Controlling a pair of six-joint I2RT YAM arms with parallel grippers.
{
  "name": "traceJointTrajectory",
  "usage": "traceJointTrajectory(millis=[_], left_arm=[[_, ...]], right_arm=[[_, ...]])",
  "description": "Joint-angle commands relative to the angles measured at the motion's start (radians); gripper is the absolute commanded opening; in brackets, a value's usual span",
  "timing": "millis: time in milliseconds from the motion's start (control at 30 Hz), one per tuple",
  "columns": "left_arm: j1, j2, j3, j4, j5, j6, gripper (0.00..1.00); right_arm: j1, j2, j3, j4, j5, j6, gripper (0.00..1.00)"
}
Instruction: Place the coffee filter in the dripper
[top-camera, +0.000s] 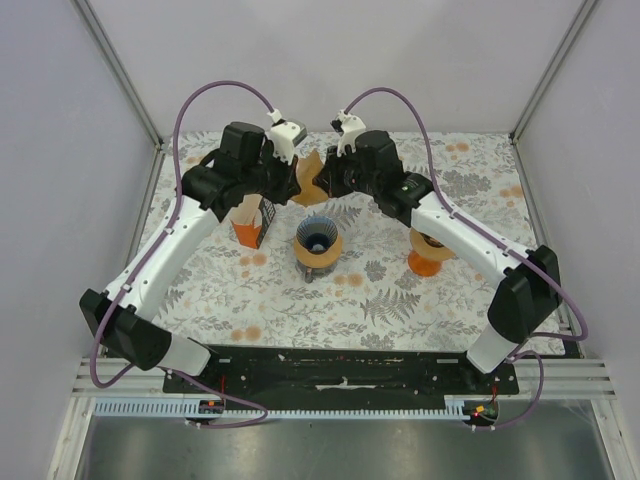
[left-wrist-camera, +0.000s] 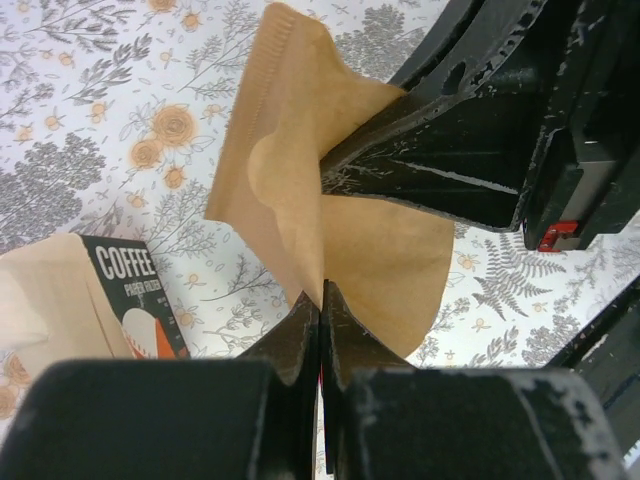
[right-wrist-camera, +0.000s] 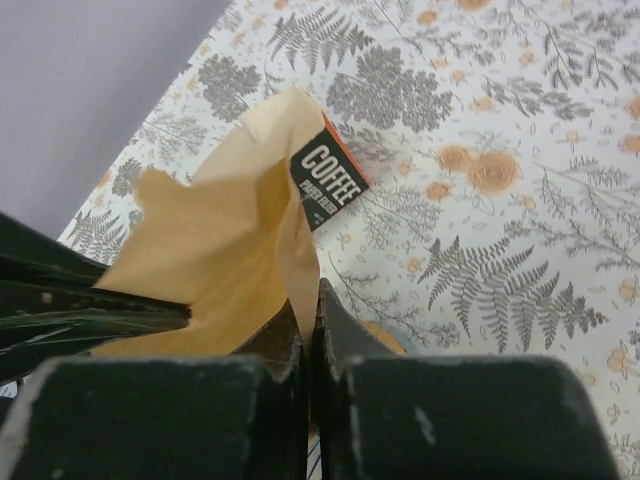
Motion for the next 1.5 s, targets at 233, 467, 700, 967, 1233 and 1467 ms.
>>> traceJointTrajectory(millis=[233,467,700,967,1233,1467], left_arm=[[-0.003,0.022,0.051,0.004,-0.020,0.056,0.43],[-0.001,0.067,0.094,0.049,-0.012,0.028,0.55],[-0.003,0.082,0.099,0.067,0.000,0.020,0.34],[0.009,0.033,0.057,0.063,-0.299,0.114,0.02],[0.008,0.024,0.057,0.041,-0.183,0.122,0.02],[0.006,0.018,0.060,0.000,0.057,0.151,0.02]], right_arm=[[0.004,-0.027,0.032,-0.052,0.069,-0.081,0.00],[0.018,-0.021,0.047,-0.107,-0.015,-0.087,0.00],[0.025,-0.024,0.066,-0.135,-0.031,-0.107,0.00],[-0.047,-0.079,-0.002,-0.155,0.034,-0.112,0.00],[-0.053,-0.044,0.032,-0.140,-0.110,-0.139,0.20],[-0.053,-0.007,0.089,-0.121,-0.247,-0.184,0.40]])
